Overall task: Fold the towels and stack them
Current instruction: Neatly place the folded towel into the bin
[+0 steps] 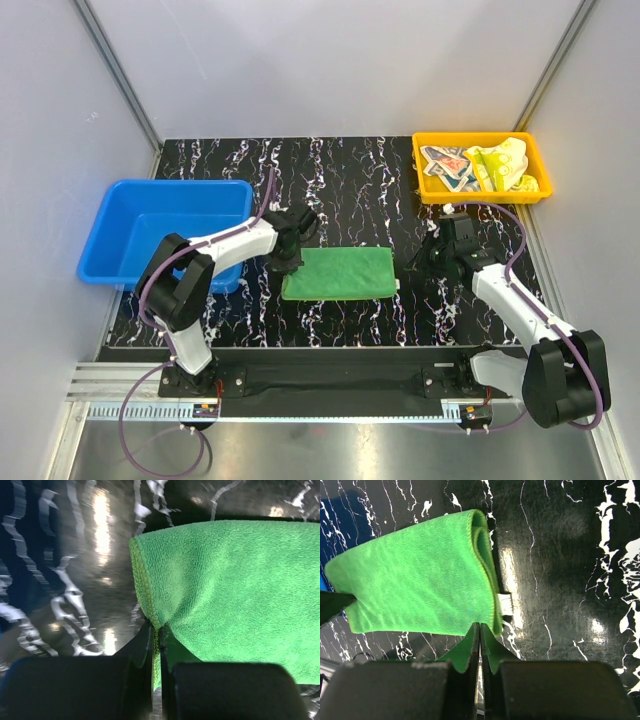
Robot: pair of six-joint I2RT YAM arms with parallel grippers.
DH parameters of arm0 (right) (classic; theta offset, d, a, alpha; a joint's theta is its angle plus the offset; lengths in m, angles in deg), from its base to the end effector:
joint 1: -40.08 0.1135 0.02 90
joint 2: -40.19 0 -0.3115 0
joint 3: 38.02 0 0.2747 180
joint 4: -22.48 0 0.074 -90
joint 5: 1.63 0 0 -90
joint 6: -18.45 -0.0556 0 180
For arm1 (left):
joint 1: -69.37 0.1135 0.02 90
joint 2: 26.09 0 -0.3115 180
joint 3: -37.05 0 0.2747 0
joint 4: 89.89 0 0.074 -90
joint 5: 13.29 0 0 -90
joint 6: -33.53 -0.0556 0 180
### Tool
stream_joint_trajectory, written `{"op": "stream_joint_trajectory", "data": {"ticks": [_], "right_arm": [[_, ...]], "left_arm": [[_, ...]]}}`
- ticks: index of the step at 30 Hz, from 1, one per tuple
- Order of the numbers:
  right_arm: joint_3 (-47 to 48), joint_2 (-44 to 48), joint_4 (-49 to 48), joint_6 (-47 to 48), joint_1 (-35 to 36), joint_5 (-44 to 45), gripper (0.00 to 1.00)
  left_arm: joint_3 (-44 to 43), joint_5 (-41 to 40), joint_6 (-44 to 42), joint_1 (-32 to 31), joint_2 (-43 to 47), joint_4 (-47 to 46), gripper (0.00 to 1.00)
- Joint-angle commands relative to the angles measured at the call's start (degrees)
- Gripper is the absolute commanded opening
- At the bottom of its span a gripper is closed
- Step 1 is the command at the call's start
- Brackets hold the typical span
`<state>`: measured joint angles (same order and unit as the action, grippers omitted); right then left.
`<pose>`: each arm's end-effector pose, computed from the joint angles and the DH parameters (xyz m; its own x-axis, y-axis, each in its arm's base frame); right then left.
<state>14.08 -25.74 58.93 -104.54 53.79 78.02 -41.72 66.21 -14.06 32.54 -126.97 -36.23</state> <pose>0.2327 0.0670 0.2333 -0.8145 0.3526 -0.4608 0.1178 0.8780 0.4639 0.2982 -0.2106 0.1913 -0.9462 -0.1199 -0.3006 -0.1146 0.9928 -0.0354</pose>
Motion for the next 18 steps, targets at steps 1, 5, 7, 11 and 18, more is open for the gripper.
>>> {"op": "stream_joint_trajectory", "data": {"ticks": [1,5,7,11,18], "right_arm": [[0.6,1.2,-1.6,0.7,-0.2,-1.3,0.07],[0.7,1.1,-1.9,0.7,-0.2,-1.4,0.07],[0.7,0.9,-2.0,0.7,-0.2,-1.5,0.07],[1.0,0.5,-1.9,1.1,-0.2,-1.3,0.07],[2.1,0.0,-2.0,1.0,-0.3,-1.7,0.07]], "left_arm": [[-3.7,-7.7,-3.5,-0.3,0.1,6.4,0.0],[-6.4,-10.9,-5.1,-1.0,0.5,10.2,0.0],[-8.5,-13.6,-5.8,-1.4,0.6,12.2,0.0],[-12.2,-18.7,-7.6,-1.5,1.2,17.7,0.0],[-18.8,-29.0,-11.4,-0.9,3.6,27.1,0.0]]}}
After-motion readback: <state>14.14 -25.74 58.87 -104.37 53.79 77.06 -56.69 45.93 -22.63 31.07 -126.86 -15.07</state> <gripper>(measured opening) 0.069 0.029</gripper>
